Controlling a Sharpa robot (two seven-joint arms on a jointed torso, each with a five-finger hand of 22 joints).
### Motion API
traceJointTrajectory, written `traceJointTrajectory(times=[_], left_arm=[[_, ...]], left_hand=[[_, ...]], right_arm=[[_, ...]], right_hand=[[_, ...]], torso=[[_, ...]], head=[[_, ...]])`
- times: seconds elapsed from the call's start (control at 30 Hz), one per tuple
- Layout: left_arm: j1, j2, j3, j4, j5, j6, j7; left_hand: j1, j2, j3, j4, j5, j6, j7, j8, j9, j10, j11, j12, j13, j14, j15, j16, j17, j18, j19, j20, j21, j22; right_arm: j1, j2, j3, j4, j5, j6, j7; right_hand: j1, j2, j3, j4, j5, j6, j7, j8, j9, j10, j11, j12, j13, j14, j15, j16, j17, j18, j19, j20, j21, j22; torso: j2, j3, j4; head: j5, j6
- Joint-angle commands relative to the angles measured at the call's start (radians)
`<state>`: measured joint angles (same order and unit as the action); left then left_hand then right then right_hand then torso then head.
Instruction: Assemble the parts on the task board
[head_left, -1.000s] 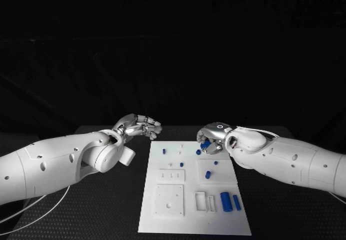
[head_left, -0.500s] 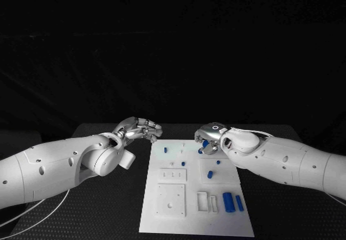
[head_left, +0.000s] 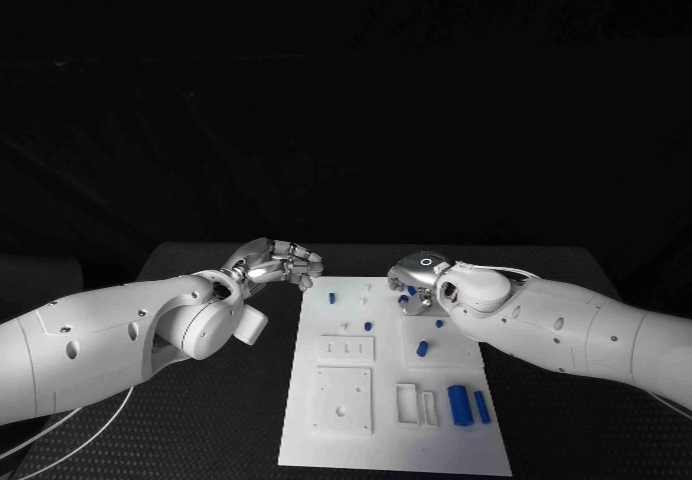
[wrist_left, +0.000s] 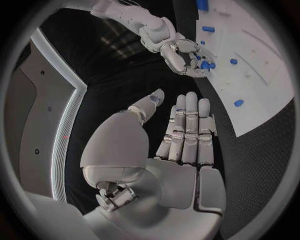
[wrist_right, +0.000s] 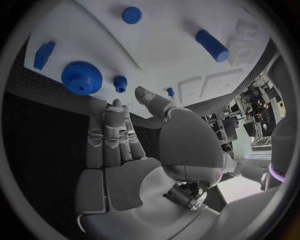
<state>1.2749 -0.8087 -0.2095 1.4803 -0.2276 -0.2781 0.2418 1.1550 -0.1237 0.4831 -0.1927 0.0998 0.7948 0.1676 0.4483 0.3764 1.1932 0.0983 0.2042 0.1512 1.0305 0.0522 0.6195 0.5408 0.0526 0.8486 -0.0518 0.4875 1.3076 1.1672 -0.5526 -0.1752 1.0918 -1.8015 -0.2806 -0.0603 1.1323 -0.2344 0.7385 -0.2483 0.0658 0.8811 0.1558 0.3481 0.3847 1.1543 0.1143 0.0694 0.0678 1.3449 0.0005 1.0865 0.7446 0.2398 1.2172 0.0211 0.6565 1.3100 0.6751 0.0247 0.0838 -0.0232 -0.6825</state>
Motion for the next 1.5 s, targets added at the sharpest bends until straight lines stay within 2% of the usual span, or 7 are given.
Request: traceJointTrajectory(times=[0.03, 0.23, 0.83, 0.97, 1.03, 1.17, 1.5], left_arm=[[0.001, -0.003, 0.001, 0.009, 0.001, 0.016, 0.007], [0.001, -0.005, 0.001, 0.01, 0.001, 0.019, 0.006], [0.001, -0.004, 0.003, 0.009, 0.01, 0.031, 0.003], [0.001, -0.003, 0.004, 0.009, 0.01, 0.035, 0.003], [0.001, -0.002, 0.004, 0.008, 0.01, 0.036, 0.003], [0.001, -0.002, 0.005, 0.008, 0.01, 0.035, 0.003], [0.001, -0.002, 0.005, 0.007, 0.01, 0.037, 0.002]], left_hand=[[-0.01, 0.002, 0.005, -0.001, 0.004, 0.003, 0.006, -0.004, -0.001, -0.002, 0.003, -0.007, 0.001, -0.007, -0.003, -0.005, 0.001, 0.0, -0.008, 0.001, 0.006, 0.023], [-0.013, 0.002, 0.005, -0.001, 0.004, 0.002, 0.007, -0.006, -0.001, -0.002, 0.003, -0.008, 0.001, -0.007, -0.003, -0.006, 0.002, 0.0, -0.009, 0.001, 0.007, 0.023], [-0.021, 0.005, 0.007, 0.0, 0.005, 0.0, 0.008, -0.008, -0.001, -0.005, 0.005, -0.012, 0.002, -0.008, -0.002, -0.008, 0.005, 0.0, -0.01, 0.001, 0.009, 0.022], [-0.023, 0.005, 0.008, 0.0, 0.005, 0.0, 0.008, -0.009, -0.001, -0.005, 0.005, -0.013, 0.002, -0.008, -0.002, -0.009, 0.005, 0.0, -0.011, 0.001, 0.01, 0.022], [-0.024, 0.006, 0.008, 0.001, 0.005, 0.0, 0.008, -0.009, -0.001, -0.004, 0.005, -0.013, 0.002, -0.008, -0.002, -0.009, 0.006, 0.0, -0.011, 0.002, 0.01, 0.022], [-0.025, 0.007, 0.009, 0.001, 0.005, 0.0, 0.008, -0.009, -0.001, -0.004, 0.005, -0.013, 0.002, -0.008, -0.002, -0.009, 0.006, 0.0, -0.011, 0.002, 0.01, 0.022], [-0.026, 0.007, 0.009, 0.001, 0.005, 0.0, 0.008, -0.009, 0.0, -0.004, 0.005, -0.014, 0.002, -0.008, -0.002, -0.01, 0.007, 0.0, -0.012, 0.002, 0.011, 0.022]], right_arm=[[-0.002, 0.0, 0.0, -0.002, -0.029, 0.028, -0.008], [-0.004, -0.006, 0.0, -0.01, -0.035, 0.035, -0.007], [-0.008, 0.0, 0.0, -0.035, -0.038, 0.044, -0.004], [-0.01, 0.003, 0.0, -0.04, -0.03, 0.062, 0.007], [-0.012, 0.003, 0.0, -0.038, -0.029, 0.062, 0.011], [-0.012, 0.004, 0.0, -0.033, -0.029, 0.057, 0.014], [-0.014, 0.0, 0.0, -0.025, -0.071, 0.011, -0.013]], right_hand=[[0.005, -0.008, 0.005, 0.001, -0.005, -0.008, 0.0, -0.005, 0.0, -0.006, 0.0, -0.004, 0.0, -0.008, 0.0, 0.005, -0.001, 0.022, 0.023, -0.023, 0.008, 0.021], [0.005, -0.006, 0.007, 0.002, -0.005, -0.008, -0.001, -0.005, 0.0, -0.007, -0.001, -0.004, 0.0, -0.01, -0.001, 0.01, -0.003, 0.022, 0.022, -0.022, 0.011, 0.021], [0.009, 0.014, 0.038, 0.015, -0.013, 0.005, -0.005, 0.002, 0.005, 0.014, -0.005, 0.003, 0.003, -0.018, -0.005, 0.032, -0.017, 0.022, 0.023, -0.021, 0.023, 0.019], [0.006, 0.031, 0.051, 0.022, -0.016, 0.017, -0.007, 0.008, 0.009, 0.032, -0.011, 0.009, 0.007, -0.022, -0.01, 0.038, -0.023, 0.022, 0.021, -0.021, 0.028, 0.019], [0.003, 0.05, 0.058, 0.024, -0.017, 0.029, -0.01, 0.017, 0.014, 0.052, -0.018, 0.017, 0.011, -0.025, -0.017, 0.041, -0.025, 0.022, 0.027, -0.023, 0.037, 0.022], [-0.008, 0.06, 0.059, 0.017, -0.017, 0.045, -0.013, 0.027, 0.022, 0.076, -0.026, 0.024, 0.018, -0.028, -0.026, 0.046, -0.031, 0.022, 0.034, -0.027, 0.059, 0.024], [-0.008, 0.101, 0.068, -0.025, -0.017, 0.108, -0.035, 0.064, 0.051, 0.149, -0.057, 0.048, 0.045, -0.032, -0.056, 0.068, -0.04, 0.022, 0.037, -0.03, 0.112, 0.024]], torso=[[0.01, 0.0002, 0.0035], [0.016, 0.0004, 0.0051], [0.032, 0.002, 0.0043], [0.035, 0.0026, 0.0037], [0.035, 0.0026, 0.0038], [0.037, 0.0026, 0.0031], [0.041, 0.0026, 0.004]], head=[[-0.002, 0.003], [0.003, 0.008], [-0.001, 0.025], [-0.001, 0.023], [-0.003, 0.024], [-0.003, 0.027], [-0.003, 0.032]])
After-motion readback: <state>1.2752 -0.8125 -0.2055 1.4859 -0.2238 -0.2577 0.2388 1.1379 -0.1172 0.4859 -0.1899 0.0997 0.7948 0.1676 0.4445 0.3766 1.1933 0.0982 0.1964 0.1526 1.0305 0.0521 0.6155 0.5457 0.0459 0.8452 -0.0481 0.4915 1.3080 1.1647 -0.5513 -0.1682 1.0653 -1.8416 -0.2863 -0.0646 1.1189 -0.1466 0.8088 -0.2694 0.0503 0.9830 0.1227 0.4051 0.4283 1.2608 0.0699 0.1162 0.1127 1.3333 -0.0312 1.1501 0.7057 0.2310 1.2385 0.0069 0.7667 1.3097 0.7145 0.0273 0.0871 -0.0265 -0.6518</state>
